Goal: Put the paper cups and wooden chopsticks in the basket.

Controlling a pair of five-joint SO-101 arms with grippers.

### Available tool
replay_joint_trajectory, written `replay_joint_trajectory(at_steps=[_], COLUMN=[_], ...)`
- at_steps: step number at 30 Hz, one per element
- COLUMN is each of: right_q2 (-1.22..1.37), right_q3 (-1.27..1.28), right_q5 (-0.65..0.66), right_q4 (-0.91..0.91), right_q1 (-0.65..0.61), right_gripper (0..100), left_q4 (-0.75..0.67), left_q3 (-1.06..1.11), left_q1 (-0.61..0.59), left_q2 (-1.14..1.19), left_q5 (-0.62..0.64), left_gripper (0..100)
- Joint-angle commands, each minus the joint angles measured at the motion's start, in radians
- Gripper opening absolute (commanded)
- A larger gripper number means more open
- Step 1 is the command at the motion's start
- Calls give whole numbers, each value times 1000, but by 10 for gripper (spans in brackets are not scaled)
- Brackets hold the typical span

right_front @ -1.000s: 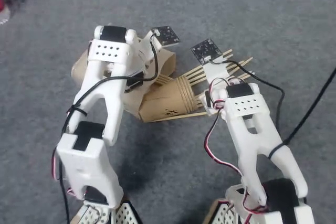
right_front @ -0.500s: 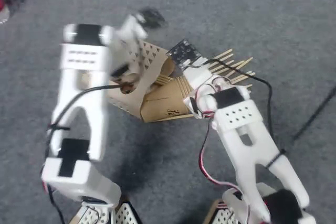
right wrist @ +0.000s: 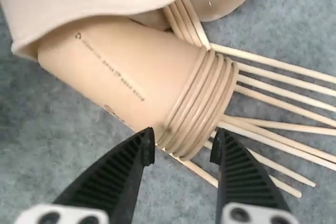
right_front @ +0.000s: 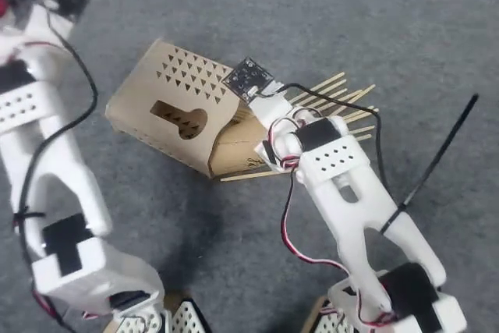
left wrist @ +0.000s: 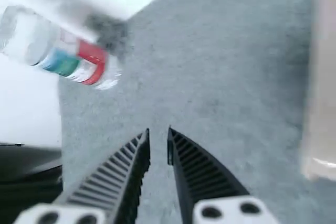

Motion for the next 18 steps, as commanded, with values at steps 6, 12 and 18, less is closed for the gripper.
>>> replay_joint_trajectory(at_steps=[6, 12, 18], right_q2=[48, 99, 182], right_q3=[-9, -8, -14], right_q5=[6, 6, 6], right_q4=[-27, -47, -97], right_q1=[42, -19, -81], right_gripper=[187, 186, 121], left_q4=[-351, -345, -163], left_q3=[188, 193, 193], left_q1=[-18, -11, 5], left_q2=[176, 262, 288], left_q5=[6, 6, -123], left_gripper=[62, 62, 55])
